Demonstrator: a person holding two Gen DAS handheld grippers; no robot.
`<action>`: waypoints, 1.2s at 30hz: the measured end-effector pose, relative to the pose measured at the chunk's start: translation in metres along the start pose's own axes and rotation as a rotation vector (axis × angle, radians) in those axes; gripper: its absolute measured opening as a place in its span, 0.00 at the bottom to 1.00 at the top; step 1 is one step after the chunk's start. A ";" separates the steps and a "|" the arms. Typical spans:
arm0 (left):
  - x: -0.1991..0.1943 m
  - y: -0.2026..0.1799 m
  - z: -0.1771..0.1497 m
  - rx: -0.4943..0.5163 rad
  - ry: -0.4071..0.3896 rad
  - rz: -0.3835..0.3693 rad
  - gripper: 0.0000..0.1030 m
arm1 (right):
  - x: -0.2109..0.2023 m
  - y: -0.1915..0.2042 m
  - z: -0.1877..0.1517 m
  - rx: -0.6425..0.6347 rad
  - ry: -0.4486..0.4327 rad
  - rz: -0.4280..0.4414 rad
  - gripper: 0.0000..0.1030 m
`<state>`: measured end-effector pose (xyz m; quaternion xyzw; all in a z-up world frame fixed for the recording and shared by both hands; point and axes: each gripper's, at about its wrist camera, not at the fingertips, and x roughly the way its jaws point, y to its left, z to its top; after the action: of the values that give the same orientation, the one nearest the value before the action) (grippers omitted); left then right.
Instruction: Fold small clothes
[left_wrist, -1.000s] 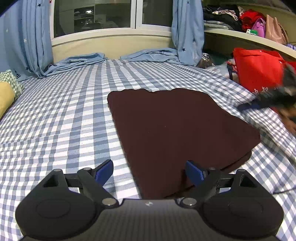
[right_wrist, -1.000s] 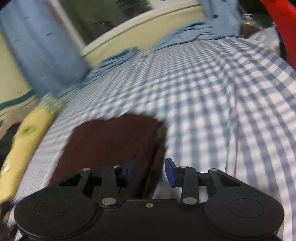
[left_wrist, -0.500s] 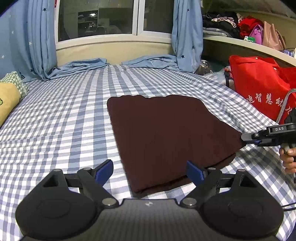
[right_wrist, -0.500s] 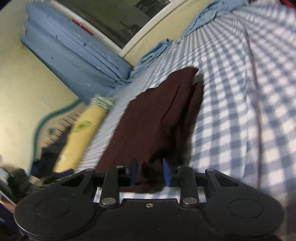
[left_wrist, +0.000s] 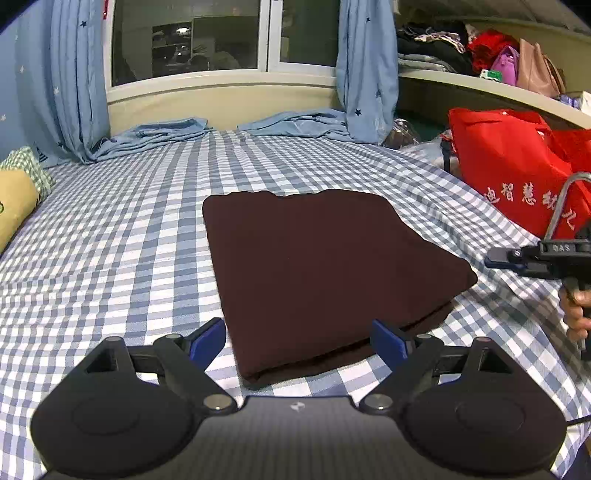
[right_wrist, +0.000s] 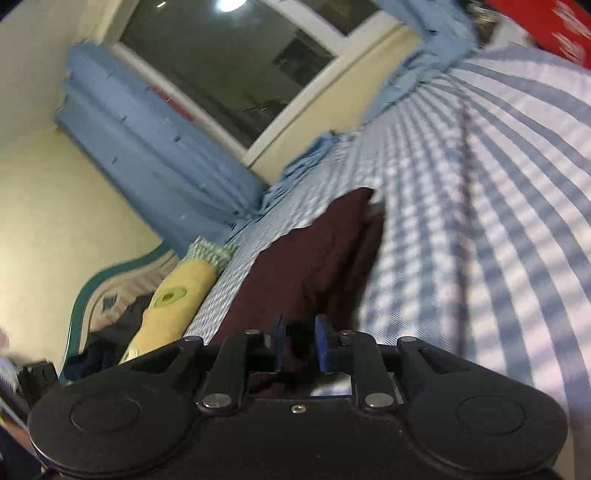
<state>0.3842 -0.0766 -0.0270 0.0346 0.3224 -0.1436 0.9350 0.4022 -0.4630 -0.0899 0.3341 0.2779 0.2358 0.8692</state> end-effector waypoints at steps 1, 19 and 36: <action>-0.001 -0.001 0.000 0.005 0.001 0.001 0.86 | 0.005 0.005 0.003 -0.024 0.015 -0.001 0.20; 0.001 0.007 0.001 -0.016 0.014 0.007 0.87 | 0.019 0.017 -0.022 -0.055 0.084 0.056 0.05; 0.002 0.016 -0.006 -0.042 0.020 -0.002 0.87 | 0.033 0.057 -0.011 -0.061 0.081 -0.018 0.19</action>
<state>0.3866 -0.0610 -0.0329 0.0163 0.3345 -0.1372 0.9322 0.4067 -0.4003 -0.0672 0.2952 0.3086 0.2496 0.8691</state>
